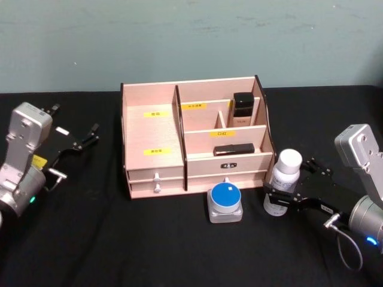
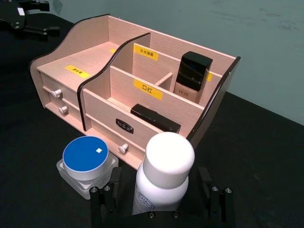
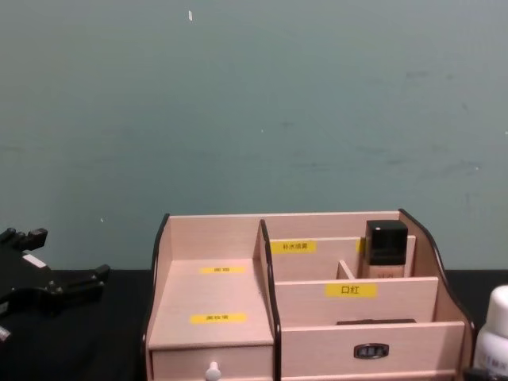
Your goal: Pick up the facial cleanser and watermelon frost from the table and place them into the tiered storage box.
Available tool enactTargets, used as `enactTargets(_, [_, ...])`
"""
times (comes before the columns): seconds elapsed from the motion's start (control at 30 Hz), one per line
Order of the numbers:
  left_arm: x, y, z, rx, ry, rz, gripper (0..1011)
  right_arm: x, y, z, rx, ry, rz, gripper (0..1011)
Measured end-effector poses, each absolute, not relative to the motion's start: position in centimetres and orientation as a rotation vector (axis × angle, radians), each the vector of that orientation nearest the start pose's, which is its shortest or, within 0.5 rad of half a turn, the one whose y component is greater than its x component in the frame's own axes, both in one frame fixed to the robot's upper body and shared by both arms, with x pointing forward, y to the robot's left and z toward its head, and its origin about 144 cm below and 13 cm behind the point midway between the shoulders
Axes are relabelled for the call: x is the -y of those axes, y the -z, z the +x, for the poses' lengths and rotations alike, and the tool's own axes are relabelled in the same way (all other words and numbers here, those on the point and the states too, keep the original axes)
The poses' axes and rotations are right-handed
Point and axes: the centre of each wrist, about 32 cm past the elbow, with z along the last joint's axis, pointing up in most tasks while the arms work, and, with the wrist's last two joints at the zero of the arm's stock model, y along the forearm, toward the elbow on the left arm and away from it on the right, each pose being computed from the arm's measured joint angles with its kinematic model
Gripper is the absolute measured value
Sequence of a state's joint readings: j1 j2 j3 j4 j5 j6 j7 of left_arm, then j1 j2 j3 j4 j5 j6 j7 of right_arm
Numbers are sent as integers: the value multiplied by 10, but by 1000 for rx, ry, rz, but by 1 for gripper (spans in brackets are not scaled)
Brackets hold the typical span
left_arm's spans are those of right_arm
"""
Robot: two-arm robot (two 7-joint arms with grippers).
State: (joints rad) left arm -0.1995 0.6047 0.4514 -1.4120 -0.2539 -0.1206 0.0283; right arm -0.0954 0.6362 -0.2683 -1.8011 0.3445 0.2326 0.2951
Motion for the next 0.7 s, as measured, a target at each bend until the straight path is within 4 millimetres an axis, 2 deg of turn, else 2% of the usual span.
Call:
enactTargets(0.17, [-310, -1140, 489, 285, -1248, 304, 1001, 294, -1178, 418, -31, 934, -385, 992])
enactTargets(0.3, [-310, -1140, 489, 285, -1248, 304, 1001, 294, -1178, 418, -31, 934, -385, 904])
enactTargets(0.37, [-310, -1140, 489, 285, -1248, 304, 1001, 294, -1178, 418, -31, 934, -384, 891])
enactTargets(0.43, [-310, -1140, 489, 285, -1248, 304, 1001, 294, -1178, 417, -31, 934, -384, 810])
enactTargets(0.53, [-310, -1140, 489, 285, -1248, 304, 1001, 294, -1178, 417, -31, 934, -384, 759])
enactTargets(0.57, [-310, -1140, 489, 285, -1248, 304, 1001, 294, -1178, 417, -31, 934, -384, 705])
enactTargets(0.7, [-310, -1140, 489, 285, -1248, 304, 1001, 294, -1178, 417, -30, 934, -383, 614])
